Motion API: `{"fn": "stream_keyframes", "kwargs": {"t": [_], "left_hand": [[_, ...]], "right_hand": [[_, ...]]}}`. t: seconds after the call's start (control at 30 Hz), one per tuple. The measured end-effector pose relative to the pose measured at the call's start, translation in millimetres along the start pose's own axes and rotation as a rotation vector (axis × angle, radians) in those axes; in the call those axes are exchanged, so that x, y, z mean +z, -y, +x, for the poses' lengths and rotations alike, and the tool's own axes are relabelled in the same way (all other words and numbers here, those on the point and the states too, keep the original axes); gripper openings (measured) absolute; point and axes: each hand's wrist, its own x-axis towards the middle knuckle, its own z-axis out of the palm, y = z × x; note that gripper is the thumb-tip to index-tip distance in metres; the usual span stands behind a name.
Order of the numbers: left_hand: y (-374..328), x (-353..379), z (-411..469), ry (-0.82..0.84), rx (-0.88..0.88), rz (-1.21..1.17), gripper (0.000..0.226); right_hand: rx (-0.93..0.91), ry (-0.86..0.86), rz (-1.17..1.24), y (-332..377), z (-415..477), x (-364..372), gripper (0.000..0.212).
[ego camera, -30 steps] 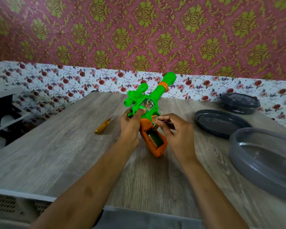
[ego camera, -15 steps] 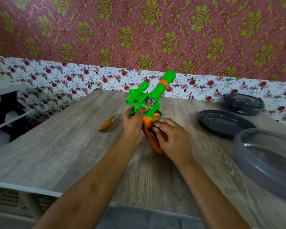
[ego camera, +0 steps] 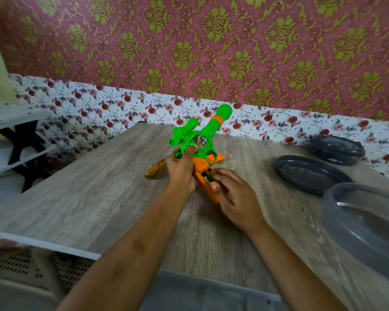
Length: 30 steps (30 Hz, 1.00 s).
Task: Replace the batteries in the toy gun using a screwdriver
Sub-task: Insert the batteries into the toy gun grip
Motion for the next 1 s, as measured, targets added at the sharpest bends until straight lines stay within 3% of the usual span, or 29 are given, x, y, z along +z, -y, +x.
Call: {"fn": "stream_keyframes", "kwargs": {"t": [0.1, 0.17, 0.23, 0.33, 0.47, 0.6, 0.7, 0.83, 1.0], "left_hand": [[-1.2, 1.4, 2.7, 0.098, -0.041, -0.014, 0.027], [0.7, 2.4, 4.3, 0.186, -0.049, 0.002, 0.037], [4.8, 4.2, 1.1, 0.306, -0.035, 0.044, 0.031], [12.4, 5.7, -6.1, 0.468, 0.009, 0.146, 0.020], [20.2, 8.3, -10.2, 0.539, 0.108, 0.222, 0.022], [23.0, 5.7, -9.5, 0.575, 0.293, 0.416, 0.020], [22.9, 6.3, -6.2, 0.456, 0.320, 0.603, 0.026], [14.4, -0.3, 6.7, 0.242, 0.279, 0.541, 0.027], [19.5, -10.4, 18.7, 0.247, 0.464, 0.775, 0.013]], "right_hand": [[0.236, -0.177, 0.428, 1.8, 4.8, -10.6, 0.025], [0.472, -0.246, 0.782, 2.1, 11.4, -16.8, 0.029], [0.701, -0.194, 1.056, -5.5, 18.3, -19.6, 0.037], [0.889, -0.024, 1.165, -12.2, 21.2, -18.8, 0.044], [0.809, -0.050, 1.252, -15.8, 18.4, -17.8, 0.027], [0.774, -0.131, 1.299, -14.6, 15.0, -18.2, 0.047], [0.794, -0.174, 1.271, -17.5, 14.0, -19.2, 0.036], [0.862, -0.282, 1.236, -24.1, 14.6, -19.6, 0.021], [0.862, -0.497, 1.271, -32.5, 14.0, -28.2, 0.024]]}}
